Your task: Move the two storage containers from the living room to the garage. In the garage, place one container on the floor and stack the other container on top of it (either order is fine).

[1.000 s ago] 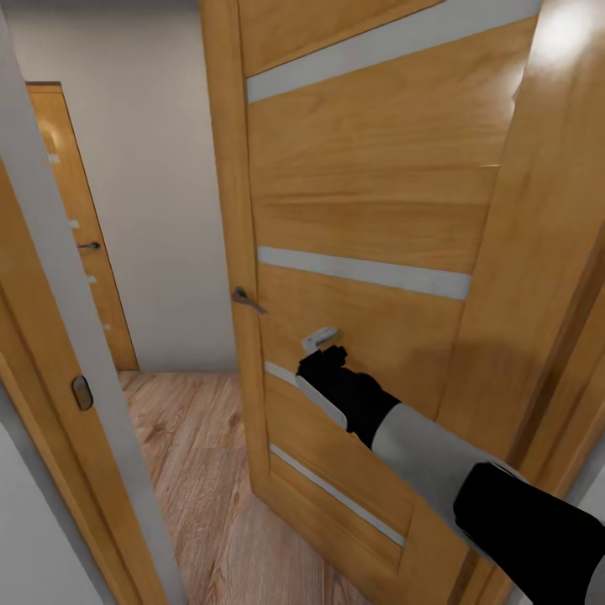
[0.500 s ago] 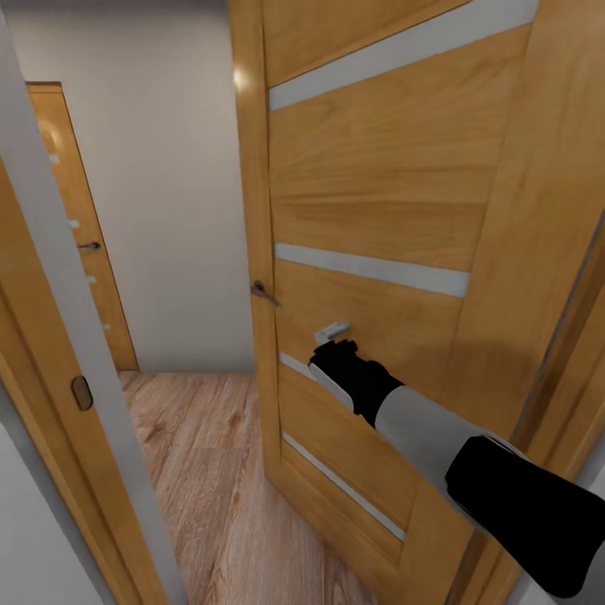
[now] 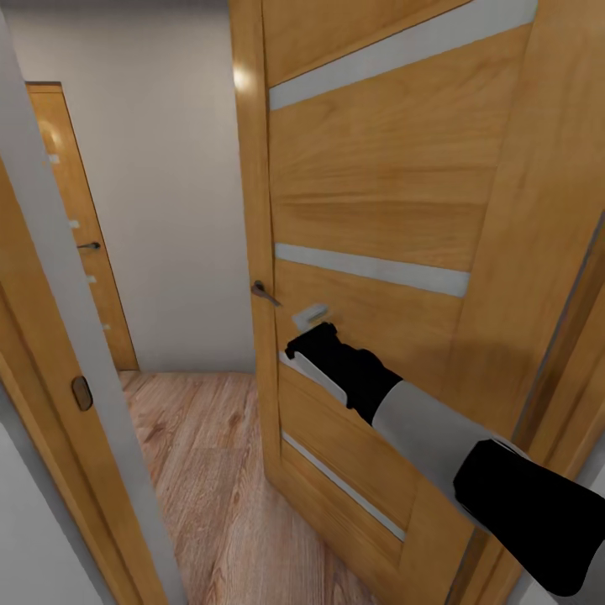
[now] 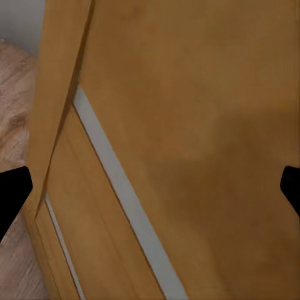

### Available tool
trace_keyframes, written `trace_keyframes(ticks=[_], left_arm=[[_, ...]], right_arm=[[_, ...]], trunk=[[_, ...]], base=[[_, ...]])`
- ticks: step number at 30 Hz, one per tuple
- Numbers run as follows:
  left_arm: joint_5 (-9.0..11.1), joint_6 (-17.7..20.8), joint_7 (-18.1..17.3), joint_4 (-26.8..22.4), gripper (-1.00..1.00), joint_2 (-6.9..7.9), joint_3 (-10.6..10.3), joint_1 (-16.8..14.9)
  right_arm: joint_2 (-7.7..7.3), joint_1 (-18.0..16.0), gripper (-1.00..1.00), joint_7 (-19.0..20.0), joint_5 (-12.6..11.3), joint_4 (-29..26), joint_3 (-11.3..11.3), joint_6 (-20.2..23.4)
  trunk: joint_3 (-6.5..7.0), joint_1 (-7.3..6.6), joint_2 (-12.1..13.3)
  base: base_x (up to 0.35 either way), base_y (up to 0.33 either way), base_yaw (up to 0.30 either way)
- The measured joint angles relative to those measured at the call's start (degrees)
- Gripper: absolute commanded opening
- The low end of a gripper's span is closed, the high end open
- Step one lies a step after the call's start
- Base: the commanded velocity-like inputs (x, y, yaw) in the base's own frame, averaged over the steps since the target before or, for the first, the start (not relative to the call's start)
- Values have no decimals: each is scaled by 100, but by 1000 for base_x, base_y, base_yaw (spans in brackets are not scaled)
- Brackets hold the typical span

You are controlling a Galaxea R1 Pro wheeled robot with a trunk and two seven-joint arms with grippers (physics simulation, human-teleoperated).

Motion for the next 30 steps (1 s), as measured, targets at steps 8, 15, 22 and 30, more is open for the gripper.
trace_keyframes(ticks=[8, 15, 22, 30], left_arm=[[0, 0, 2, 0, 100, 0, 0, 0], [-7, 0, -48, 0, 100, 8, -10, 0], [-8, 0, -47, 0, 100, 8, -11, 0], [-8, 0, -41, 0, 100, 5, -10, 0]], right_arm=[[0, 0, 100, 447, -42, -287, 8, 139], [0, 0, 100, 626, -33, -297, 9, 97], [0, 0, 100, 637, -20, -364, 9, 80], [0, -2, 100, 527, 41, -225, 12, 126]], trunk=[[0, 0, 0], [0, -3, 0], [0, 0, 0], [0, 0, 0]], base=[[10, 0, 0], [263, 0, 0], [128, 0, 0], [3, 0, 0]])
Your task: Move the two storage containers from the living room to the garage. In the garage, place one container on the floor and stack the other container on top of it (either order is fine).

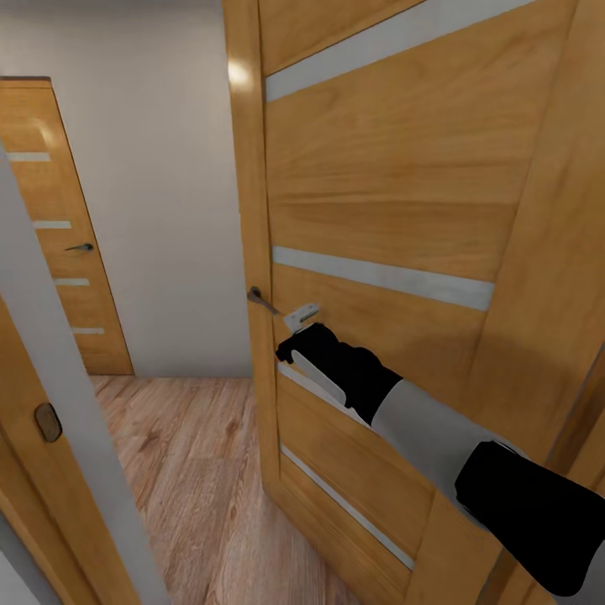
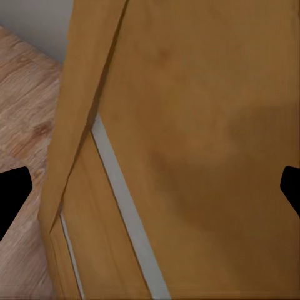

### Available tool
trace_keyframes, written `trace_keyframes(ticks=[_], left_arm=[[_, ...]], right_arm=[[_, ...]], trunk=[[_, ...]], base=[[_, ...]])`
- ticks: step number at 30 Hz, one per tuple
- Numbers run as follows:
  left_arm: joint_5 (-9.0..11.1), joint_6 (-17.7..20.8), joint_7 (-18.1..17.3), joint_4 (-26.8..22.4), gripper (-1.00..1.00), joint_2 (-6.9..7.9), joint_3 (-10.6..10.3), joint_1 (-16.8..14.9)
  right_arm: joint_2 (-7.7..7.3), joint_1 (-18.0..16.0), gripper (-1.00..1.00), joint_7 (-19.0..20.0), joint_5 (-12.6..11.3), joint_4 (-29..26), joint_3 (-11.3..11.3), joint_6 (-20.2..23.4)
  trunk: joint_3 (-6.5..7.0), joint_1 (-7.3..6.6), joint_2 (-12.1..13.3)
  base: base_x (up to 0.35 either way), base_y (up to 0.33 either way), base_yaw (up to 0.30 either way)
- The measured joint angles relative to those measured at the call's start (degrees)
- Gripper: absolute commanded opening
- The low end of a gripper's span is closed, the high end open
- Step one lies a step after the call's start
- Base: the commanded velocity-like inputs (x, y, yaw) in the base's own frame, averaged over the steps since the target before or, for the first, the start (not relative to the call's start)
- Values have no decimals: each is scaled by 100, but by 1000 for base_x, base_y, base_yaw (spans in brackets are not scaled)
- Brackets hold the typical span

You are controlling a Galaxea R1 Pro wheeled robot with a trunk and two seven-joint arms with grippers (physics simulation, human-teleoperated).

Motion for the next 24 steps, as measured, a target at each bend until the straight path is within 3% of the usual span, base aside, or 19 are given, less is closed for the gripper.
trace_keyframes(ticks=[4, 10, 24], left_arm=[[0, 0, 3, 1, 100, -4, 2, -1], [0, 0, 3, 2, 100, -6, 3, -1], [0, 0, 4, 2, 100, -6, 6, -2]], right_arm=[[0, -6, 100, -160, -19, 568, 1, -57], [0, -6, 100, -178, -87, 650, -5, -174], [0, -172, 100, -181, 102, 1212, -34, -483]], trunk=[[0, 0, 0], [0, 0, -1], [0, 0, 0]], base=[[0, 0, 0], [0, 0, 0], [0, 0, 0]])
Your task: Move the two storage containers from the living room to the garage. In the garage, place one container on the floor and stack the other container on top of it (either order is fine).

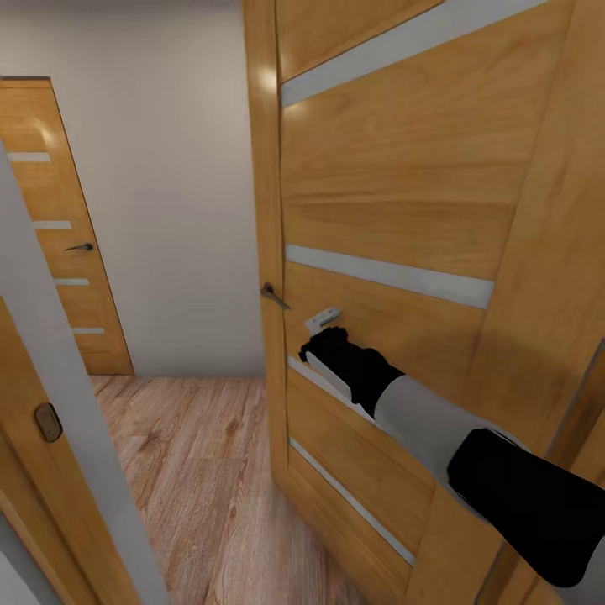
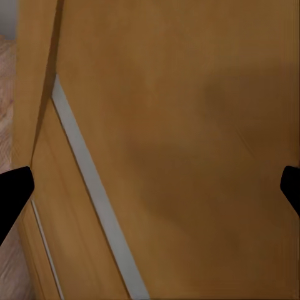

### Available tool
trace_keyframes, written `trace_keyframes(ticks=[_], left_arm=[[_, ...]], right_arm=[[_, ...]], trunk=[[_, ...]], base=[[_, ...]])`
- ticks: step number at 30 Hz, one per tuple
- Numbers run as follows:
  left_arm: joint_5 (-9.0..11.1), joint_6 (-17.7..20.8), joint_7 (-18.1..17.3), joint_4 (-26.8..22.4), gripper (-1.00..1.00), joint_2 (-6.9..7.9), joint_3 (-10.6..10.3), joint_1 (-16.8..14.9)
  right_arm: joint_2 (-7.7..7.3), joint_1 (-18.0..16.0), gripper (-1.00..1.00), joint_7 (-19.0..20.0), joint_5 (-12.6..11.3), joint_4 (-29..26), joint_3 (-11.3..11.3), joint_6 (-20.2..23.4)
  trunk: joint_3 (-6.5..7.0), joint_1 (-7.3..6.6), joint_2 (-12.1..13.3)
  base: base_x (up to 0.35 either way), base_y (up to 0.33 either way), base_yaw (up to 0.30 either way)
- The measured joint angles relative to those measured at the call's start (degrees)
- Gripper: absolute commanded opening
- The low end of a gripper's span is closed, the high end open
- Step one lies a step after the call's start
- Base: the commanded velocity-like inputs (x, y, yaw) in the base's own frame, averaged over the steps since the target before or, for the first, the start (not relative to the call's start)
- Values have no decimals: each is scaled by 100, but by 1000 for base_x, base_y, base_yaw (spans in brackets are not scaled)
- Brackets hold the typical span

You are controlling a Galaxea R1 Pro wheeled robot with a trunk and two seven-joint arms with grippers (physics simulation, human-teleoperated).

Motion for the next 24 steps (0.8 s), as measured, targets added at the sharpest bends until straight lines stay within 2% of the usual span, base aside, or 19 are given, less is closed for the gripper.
trace_keyframes(ticks=[4, 7, 14, 20, 24], left_arm=[[0, 0, 0, 0, 100, 1, 1, 0], [0, 0, 0, 0, 100, 0, 0, 0], [0, 0, 1, 0, 100, 0, 1, 0], [0, 1, 7, -2, 100, 4, 2, 1], [0, 1, 17, -2, 100, 3, 2, 2]], right_arm=[[0, -27, 100, 4, 23, 84, -28, -28], [0, -154, 100, 56, -97, 313, -55, -119], [0, -281, 100, 55, 1, 708, -73, -261], [0, -290, 100, 50, 87, 707, -73, -213], [0, -292, 100, 76, 39, 258, -71, -147]], trunk=[[0, 0, 0], [-1, 0, 0], [0, 0, 0], [0, 0, 0], [0, 0, 0]], base=[[0, 0, 0], [0, 0, 0], [0, 0, 0], [0, 0, 0], [0, 0, 0]])
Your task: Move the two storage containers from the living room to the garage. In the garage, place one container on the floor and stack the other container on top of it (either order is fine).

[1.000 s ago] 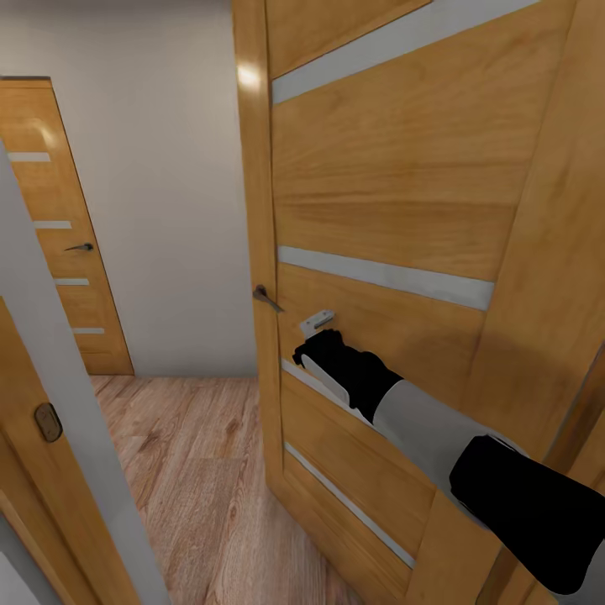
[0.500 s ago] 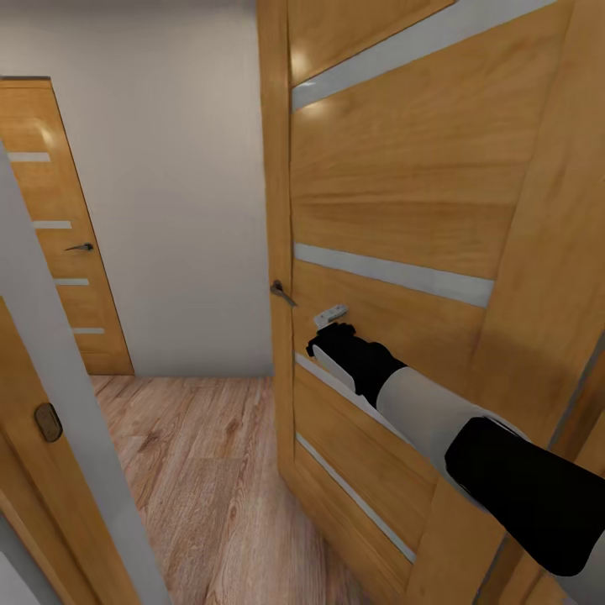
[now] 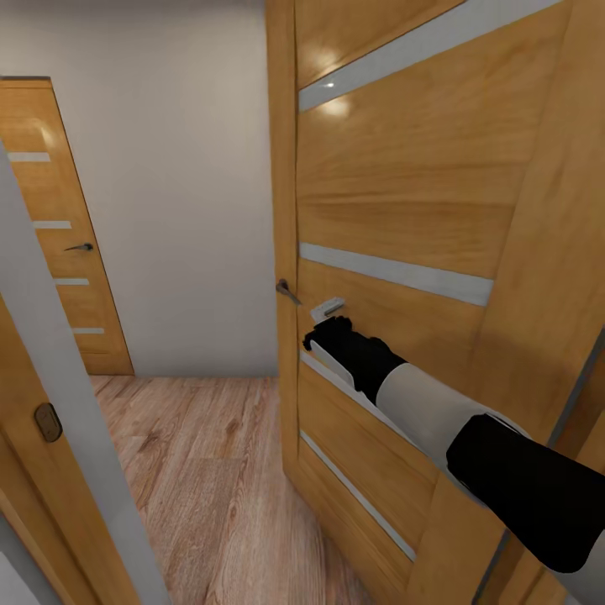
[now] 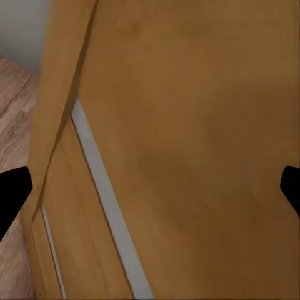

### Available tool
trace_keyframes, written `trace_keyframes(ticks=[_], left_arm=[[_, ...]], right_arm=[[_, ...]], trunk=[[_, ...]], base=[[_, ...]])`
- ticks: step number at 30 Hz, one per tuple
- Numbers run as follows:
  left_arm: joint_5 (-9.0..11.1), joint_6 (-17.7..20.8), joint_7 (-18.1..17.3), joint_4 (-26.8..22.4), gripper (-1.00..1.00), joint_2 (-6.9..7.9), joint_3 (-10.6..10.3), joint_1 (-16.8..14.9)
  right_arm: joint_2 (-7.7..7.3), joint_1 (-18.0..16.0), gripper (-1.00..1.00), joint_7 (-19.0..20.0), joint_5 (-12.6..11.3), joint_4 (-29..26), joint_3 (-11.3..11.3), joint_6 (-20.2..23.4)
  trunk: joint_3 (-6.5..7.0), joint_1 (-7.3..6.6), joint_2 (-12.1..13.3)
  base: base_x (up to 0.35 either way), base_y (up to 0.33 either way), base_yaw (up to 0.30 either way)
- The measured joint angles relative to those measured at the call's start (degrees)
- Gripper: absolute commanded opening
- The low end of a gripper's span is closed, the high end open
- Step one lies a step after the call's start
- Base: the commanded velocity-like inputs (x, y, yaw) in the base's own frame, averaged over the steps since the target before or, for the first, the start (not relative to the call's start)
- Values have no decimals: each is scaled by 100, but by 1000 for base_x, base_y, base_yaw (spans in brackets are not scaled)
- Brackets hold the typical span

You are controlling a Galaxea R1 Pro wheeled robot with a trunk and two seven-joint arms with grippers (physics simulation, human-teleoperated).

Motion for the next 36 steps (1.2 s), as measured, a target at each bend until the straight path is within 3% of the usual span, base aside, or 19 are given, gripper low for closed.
trace_keyframes(ticks=[5, 9, 21, 32, 36], left_arm=[[0, 0, 6, 0, 100, -1, 0, 0], [0, 0, 10, 0, 100, 4, 0, 0], [5, 0, 11, 0, 100, 6, -8, 0], [8, -9, 23, -9, 100, 1, 7, 0], [8, -9, 23, -9, 100, -1, 8, 0]], right_arm=[[0, 0, 100, 78, -356, -235, 2, 5], [0, 0, 100, 94, -490, -260, -4, -29], [0, 0, 100, 254, -529, -266, -14, -26], [0, -357, 100, 153, -540, -299, -31, -39], [0, -342, 100, 146, -566, -314, -26, -22]], trunk=[[0, 0, 0], [0, 0, 0], [0, 0, 0], [0, 0, 0], [0, 0, 0]], base=[[0, 0, 0], [0, 0, 0], [0, 0, 0], [0, 0, 0], [0, 0, 0]])
